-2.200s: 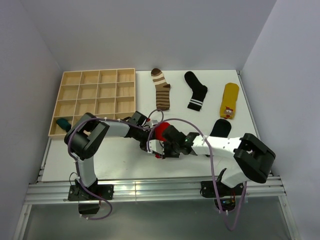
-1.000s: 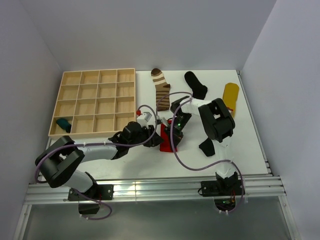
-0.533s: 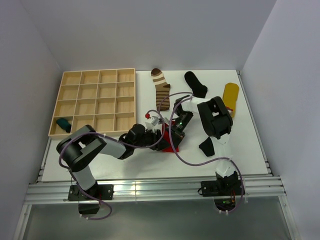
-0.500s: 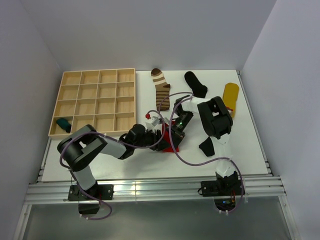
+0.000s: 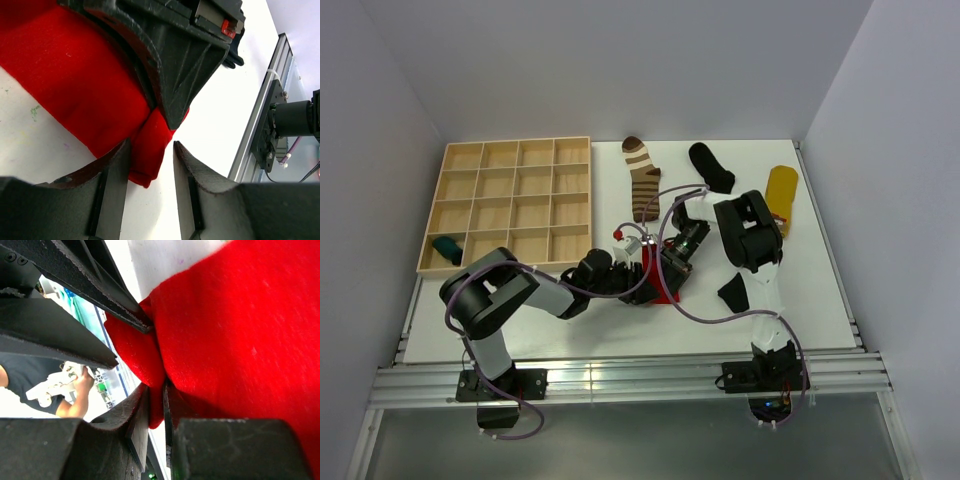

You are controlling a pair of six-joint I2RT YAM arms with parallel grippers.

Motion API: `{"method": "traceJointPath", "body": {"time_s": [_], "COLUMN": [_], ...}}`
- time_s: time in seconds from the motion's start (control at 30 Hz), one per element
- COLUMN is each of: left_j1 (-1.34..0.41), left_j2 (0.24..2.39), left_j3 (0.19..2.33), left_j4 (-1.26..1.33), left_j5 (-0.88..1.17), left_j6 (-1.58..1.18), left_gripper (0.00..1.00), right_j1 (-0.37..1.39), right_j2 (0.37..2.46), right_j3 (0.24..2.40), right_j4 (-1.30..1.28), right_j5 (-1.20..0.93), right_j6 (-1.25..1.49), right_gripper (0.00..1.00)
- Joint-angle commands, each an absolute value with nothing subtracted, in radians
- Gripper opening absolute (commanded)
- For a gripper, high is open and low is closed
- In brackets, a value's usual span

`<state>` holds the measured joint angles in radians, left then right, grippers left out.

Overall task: Roll the socks
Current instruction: Roll the sock at the center of the board.

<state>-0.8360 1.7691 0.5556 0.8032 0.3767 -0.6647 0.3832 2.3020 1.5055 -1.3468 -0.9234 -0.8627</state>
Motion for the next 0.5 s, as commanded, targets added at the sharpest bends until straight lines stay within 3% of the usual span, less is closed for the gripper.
{"method": "traceJointPath", "body": {"time_s": [0.0,0.23,0.47], "left_j1": [-0.844,-0.844,-0.844], "left_j2": [1.773,1.790,1.805], "left_j3": [0.577,0.606,0.624], "left_j4": [0.804,0.739,0.670], "left_j5": [0.410,0.400,0.390], "left_j6": [-0.652,-0.664,-0.689], "left_gripper": [0.43,0.33,0.00], "right_j1": [0.365,0.364,0.364], "right_j2": [2.310,2.299,2.229], "right_j3": [1.536,1.532,1.474], "right_j4": [-1.348,-1.309,-1.195], "right_j5": [-0.922,-0.907,-0.859], "right_j6": [-0.885,-0.822,-0.741], "right_gripper": [0.16,0.16,0.21]}}
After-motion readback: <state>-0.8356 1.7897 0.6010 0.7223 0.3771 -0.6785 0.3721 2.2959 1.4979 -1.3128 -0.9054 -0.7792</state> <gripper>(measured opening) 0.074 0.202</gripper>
